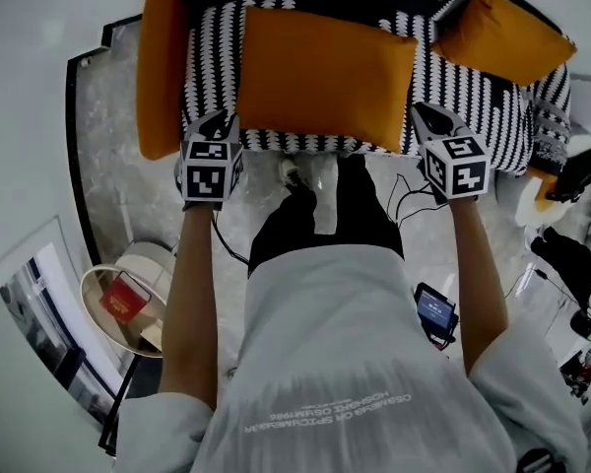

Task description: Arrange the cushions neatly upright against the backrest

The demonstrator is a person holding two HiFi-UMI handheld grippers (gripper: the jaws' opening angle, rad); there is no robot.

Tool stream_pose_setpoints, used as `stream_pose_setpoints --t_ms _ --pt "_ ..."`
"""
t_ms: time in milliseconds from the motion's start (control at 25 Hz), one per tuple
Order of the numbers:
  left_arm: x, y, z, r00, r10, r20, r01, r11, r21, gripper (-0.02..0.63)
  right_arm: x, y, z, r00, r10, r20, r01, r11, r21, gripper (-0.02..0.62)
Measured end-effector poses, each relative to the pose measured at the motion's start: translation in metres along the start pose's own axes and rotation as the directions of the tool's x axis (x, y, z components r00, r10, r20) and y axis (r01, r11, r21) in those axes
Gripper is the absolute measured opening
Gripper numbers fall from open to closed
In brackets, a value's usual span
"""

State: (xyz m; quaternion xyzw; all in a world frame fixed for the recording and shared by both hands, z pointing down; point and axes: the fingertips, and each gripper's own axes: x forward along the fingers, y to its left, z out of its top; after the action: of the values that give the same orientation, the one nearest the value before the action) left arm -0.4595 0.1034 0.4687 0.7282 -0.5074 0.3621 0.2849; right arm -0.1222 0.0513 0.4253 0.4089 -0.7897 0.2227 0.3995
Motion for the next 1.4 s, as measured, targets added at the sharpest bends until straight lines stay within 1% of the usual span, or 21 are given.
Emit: stream_pose_setpoints --t_ms 80,160,320,360,440,480,520,640,720,760,840,920,1040,1120,1200,1320,1400 --pt "0.014 0.001 -0.004 1.000 -0.009 -0.018 0.009 1.000 -0.003 0.093 0.011 0.000 -0.010 1.000 0.004 -0.003 -0.004 0.999 0.037 0.018" --pt "0.031 -0.003 -0.010 0.999 -0.029 -0.044 0.029 1.000 -0.010 0.096 0.024 -0.005 -0.025 1.000 0.010 -0.022 -0.008 0.997 0.071 0.046" --pt "0.062 -0.011 -0.028 0.992 -0.066 -0.104 0.062 0.997 -0.035 0.138 0.049 -0.023 -0.062 0.998 0.010 -0.056 -0.001 0.986 0.165 0.056" --pt "0.069 -0.010 -0.032 0.991 -0.068 -0.111 0.062 0.997 -0.050 0.145 0.054 -0.026 -0.072 0.998 0.013 -0.067 0.000 0.982 0.187 0.072" --pt "0.083 -0.004 -0.042 0.991 -0.066 -0.116 0.055 0.994 -0.094 0.148 0.065 -0.032 -0.093 0.995 0.018 -0.098 0.003 0.977 0.211 0.083" --pt "0.090 -0.002 -0.049 0.991 -0.066 -0.121 0.052 0.992 -0.117 0.164 0.069 -0.034 -0.106 0.993 0.021 -0.117 0.005 0.975 0.221 0.091" --pt "0.097 0.001 -0.055 0.989 -0.067 -0.130 0.049 0.990 -0.132 0.176 0.073 -0.036 -0.119 0.990 0.024 -0.137 0.009 0.973 0.232 0.098" --pt "0.114 0.005 -0.074 0.983 -0.080 -0.168 0.056 0.988 -0.143 0.194 0.083 -0.045 -0.157 0.980 0.025 -0.195 0.029 0.963 0.269 0.100" --pt "0.124 0.006 -0.086 0.975 -0.103 -0.197 0.072 0.985 -0.156 0.195 0.092 -0.048 -0.182 0.971 0.035 -0.238 0.035 0.958 0.286 0.101" --pt "0.128 0.007 -0.092 0.971 -0.113 -0.213 0.078 0.983 -0.164 0.195 0.096 -0.048 -0.195 0.965 0.046 -0.260 0.033 0.956 0.290 0.115" --pt "0.137 0.009 -0.104 0.962 -0.121 -0.244 0.080 0.982 -0.173 0.196 0.105 -0.045 -0.217 0.951 0.066 -0.301 0.024 0.957 0.288 0.120" --pt "0.143 0.012 -0.117 0.951 -0.126 -0.282 0.082 0.983 -0.162 0.206 0.114 -0.039 -0.236 0.939 0.088 -0.332 0.012 0.958 0.285 0.121" --pt "0.154 0.014 -0.137 0.927 -0.130 -0.352 0.097 0.989 -0.110 0.214 0.129 -0.031 -0.260 0.920 0.122 -0.371 -0.011 0.957 0.289 0.161" --pt "0.159 0.014 -0.150 0.910 -0.128 -0.394 0.107 0.991 -0.074 0.220 0.139 -0.030 -0.273 0.909 0.135 -0.395 -0.020 0.959 0.281 0.164" --pt "0.162 0.015 -0.160 0.899 -0.123 -0.421 0.111 0.992 -0.054 0.230 0.145 -0.028 -0.286 0.899 0.138 -0.415 -0.021 0.961 0.275 0.164" --pt "0.166 0.020 -0.171 0.887 -0.112 -0.448 0.109 0.994 -0.033 0.261 0.154 -0.029 -0.300 0.896 0.140 -0.421 -0.009 0.954 0.299 0.181" --pt "0.171 0.019 -0.174 0.881 -0.112 -0.460 0.117 0.993 -0.017 0.269 0.159 -0.035 -0.308 0.897 0.135 -0.422 0.010 0.946 0.324 0.181"
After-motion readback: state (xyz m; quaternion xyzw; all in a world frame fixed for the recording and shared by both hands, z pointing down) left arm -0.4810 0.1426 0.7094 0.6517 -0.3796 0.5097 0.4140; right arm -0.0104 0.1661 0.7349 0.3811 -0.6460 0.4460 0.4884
